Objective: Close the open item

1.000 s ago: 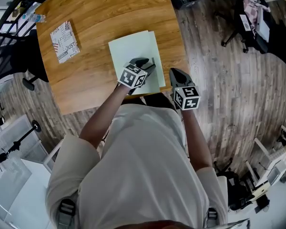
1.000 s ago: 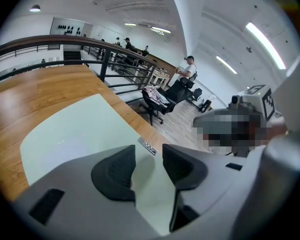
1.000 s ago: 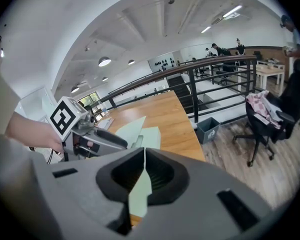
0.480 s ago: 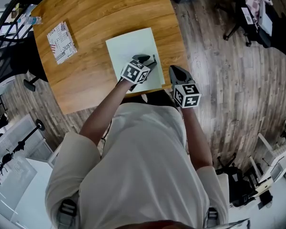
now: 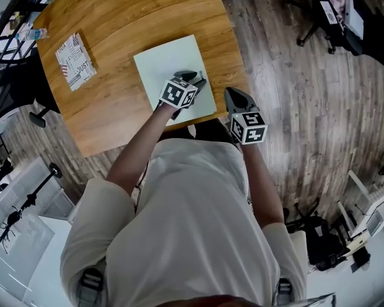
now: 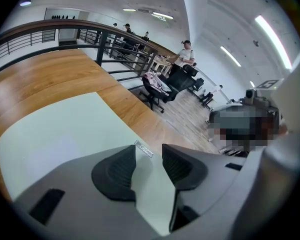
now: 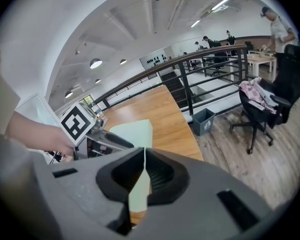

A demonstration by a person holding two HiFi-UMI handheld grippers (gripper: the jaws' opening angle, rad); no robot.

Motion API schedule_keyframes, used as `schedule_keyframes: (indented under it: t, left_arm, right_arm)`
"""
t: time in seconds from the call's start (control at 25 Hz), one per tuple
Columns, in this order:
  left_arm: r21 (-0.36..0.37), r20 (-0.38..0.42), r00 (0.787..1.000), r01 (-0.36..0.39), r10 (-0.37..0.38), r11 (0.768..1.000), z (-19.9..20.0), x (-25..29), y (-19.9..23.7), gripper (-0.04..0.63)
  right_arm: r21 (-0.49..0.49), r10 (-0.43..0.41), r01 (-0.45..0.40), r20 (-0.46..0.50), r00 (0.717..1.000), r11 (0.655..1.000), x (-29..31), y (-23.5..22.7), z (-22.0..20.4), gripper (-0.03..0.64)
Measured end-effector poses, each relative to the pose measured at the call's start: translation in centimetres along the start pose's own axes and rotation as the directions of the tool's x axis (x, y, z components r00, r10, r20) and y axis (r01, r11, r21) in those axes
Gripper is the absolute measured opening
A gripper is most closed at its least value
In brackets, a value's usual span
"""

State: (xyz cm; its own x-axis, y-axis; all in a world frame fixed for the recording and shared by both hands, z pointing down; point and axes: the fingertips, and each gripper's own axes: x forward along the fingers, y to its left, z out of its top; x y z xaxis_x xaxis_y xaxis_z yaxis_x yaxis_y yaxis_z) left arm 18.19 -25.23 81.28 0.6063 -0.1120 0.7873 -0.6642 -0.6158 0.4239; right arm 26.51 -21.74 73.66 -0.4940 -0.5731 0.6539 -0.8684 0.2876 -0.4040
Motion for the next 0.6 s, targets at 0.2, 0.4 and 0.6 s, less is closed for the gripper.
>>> schedule_keyframes:
  t: [0.2,0.4,0.6]
  left_arm:
    - [0.0,-0.032,0.999,-0.027,0.027,1.0,-0.2,1.0,0.0,0.15]
    - [-0.008,-0.058,0.998,-0.04,0.04,0.999,-0.4,1.4,0.1,0.144]
    - [-0.001,-0.067,0.996,-0.065,0.065,0.998,-0.4,1.8,0.3,0.14]
  right_arm:
    - [0.015,0.002,-0.002,-0.004,1.0,1.0,-0.1,-0.4,-0.5,0.011]
    - [0.021,0.007,-0.007,0.0,1.0,1.0,0.0,-0.5,-0.6,0.011]
    - [0.024,0.013,-0.013,0.0,1.0,1.0,0.1,-0.7,-0.7,0.011]
